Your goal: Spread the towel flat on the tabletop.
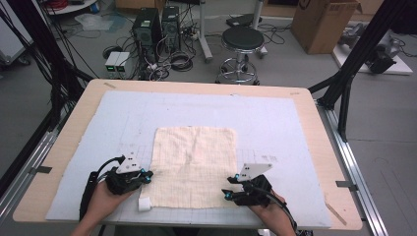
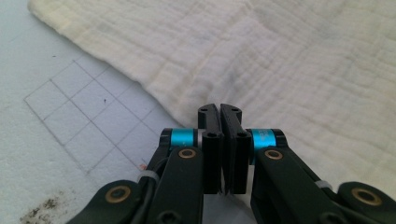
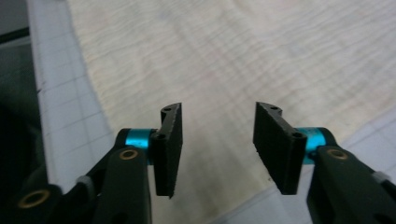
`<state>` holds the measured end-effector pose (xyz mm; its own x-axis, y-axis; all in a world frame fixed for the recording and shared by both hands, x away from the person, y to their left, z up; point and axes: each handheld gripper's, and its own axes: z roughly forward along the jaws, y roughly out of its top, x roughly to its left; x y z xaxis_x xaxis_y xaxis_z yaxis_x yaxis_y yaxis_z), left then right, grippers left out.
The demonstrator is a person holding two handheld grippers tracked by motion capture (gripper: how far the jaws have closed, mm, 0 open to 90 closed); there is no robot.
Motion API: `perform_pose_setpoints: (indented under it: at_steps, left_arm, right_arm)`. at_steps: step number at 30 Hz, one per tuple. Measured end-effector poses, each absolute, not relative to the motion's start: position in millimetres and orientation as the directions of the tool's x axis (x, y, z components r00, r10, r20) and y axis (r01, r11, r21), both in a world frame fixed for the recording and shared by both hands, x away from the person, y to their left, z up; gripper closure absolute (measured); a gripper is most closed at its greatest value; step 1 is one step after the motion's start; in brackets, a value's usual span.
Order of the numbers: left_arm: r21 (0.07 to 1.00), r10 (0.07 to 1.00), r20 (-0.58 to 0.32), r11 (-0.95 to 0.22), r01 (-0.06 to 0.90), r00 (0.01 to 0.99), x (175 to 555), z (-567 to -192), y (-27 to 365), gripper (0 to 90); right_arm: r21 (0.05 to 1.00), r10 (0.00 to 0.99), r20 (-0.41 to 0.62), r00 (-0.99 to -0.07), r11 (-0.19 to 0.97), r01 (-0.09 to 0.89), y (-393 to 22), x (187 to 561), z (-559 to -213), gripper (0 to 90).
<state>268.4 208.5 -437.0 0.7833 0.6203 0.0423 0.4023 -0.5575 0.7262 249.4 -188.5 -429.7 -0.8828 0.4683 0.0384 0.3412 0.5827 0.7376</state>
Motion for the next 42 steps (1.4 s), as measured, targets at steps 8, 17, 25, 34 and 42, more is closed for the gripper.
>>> perform_pose_setpoints:
  at_steps: [8, 17, 25, 34, 42]
  left_arm:
    - [0.763, 0.602, 0.001, -0.517, 0.389, 0.799, 265.3, -432.0, 211.6, 73.9]
    - [0.794, 0.584, -0.023, -0.483, 0.37, 0.811, 260.0, -428.1, 213.0, 67.6]
    - [0.838, 0.576, -0.055, -0.418, 0.352, 0.816, 255.1, -423.2, 216.1, 64.2]
    - [0.87, 0.602, -0.091, -0.34, 0.357, 0.794, 258.1, -420.3, 226.0, 55.3]
    - [0.887, 0.624, -0.121, -0.282, 0.367, 0.772, 256.2, -416.8, 236.9, 49.9]
  right_arm:
    - [0.689, 0.395, 0.061, -0.917, 0.648, 0.325, -182.3, 238.1, -437.2, 66.9]
    - [0.688, 0.379, 0.1, -0.92, 0.642, 0.339, -185.0, 237.0, -437.9, 86.1]
    - [0.754, 0.401, 0.137, -0.906, 0.551, 0.357, -191.6, 241.9, -429.4, 65.2]
    - [0.786, 0.486, 0.128, -0.865, 0.481, 0.387, -201.5, 255.7, -423.7, 45.4]
    - [0.807, 0.555, 0.142, -0.82, 0.414, 0.421, -212.2, 270.1, -419.9, 33.6]
